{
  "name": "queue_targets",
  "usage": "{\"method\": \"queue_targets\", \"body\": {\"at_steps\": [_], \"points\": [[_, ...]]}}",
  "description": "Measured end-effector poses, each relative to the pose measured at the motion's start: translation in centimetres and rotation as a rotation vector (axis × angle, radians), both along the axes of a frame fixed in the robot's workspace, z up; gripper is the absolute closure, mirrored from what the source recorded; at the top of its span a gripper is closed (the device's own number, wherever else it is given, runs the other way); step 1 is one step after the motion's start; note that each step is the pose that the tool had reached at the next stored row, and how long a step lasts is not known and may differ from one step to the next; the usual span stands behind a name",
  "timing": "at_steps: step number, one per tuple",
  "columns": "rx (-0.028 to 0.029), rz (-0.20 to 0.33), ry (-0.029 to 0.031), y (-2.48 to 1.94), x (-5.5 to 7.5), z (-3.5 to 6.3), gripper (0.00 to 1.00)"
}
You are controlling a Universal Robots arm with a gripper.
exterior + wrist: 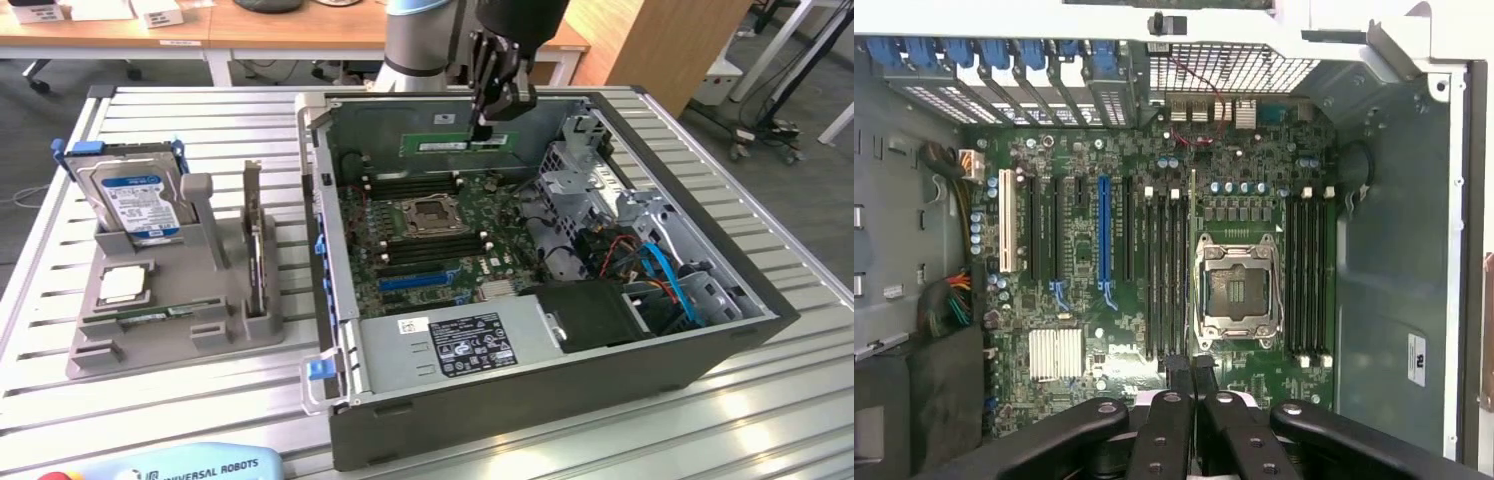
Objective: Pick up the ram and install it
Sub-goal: 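Pick up the ram and move it above insertion slot, then insert the ram into the slot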
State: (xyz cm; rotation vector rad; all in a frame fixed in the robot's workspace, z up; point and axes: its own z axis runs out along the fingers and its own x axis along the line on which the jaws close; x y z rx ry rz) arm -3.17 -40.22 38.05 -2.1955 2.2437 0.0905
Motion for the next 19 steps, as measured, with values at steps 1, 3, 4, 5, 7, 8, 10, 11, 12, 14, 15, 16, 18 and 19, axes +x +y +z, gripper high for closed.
{"method": "queue_targets", "body": {"at_steps": [1, 3, 4, 5, 7, 8, 10, 11, 12, 14, 15, 16, 18, 19], "points": [[-0.0003, 0.0, 0.0002, 0.0, 0.0, -0.09, 0.88], [-0.0002, 0.0, 0.0001, 0.0, 0.01, -0.25, 0.88], [-0.0003, 0.0, 0.0002, -0.01, 0.02, -0.3, 0.88], [-0.0002, 0.0, 0.0001, -0.01, 0.02, -0.38, 0.88], [-0.0002, 0.0, 0.0001, -0.01, 0.02, -0.62, 0.88], [-0.0002, 0.0, 0.0001, -0.01, 0.02, -0.74, 0.88], [-0.0004, 0.0, 0.0002, 0.0, 0.02, -0.81, 0.88], [-0.0004, 0.0, 0.0002, 0.0, 0.02, -0.81, 0.88], [-0.0004, 0.0, 0.0001, -0.01, 0.02, -0.81, 0.88], [-0.0002, 0.0, 0.0001, -0.01, 0.02, -0.82, 0.88], [-0.0002, 0.0, 0.0001, -0.01, 0.02, -0.82, 0.88], [-0.0002, 0.0, 0.0001, -0.01, 0.02, -0.82, 0.88], [-0.0002, 0.0, 0.0001, -0.01, 0.02, -0.82, 0.88], [-0.0002, 0.0, 0.0001, -0.01, 0.02, -0.82, 0.88]]}}
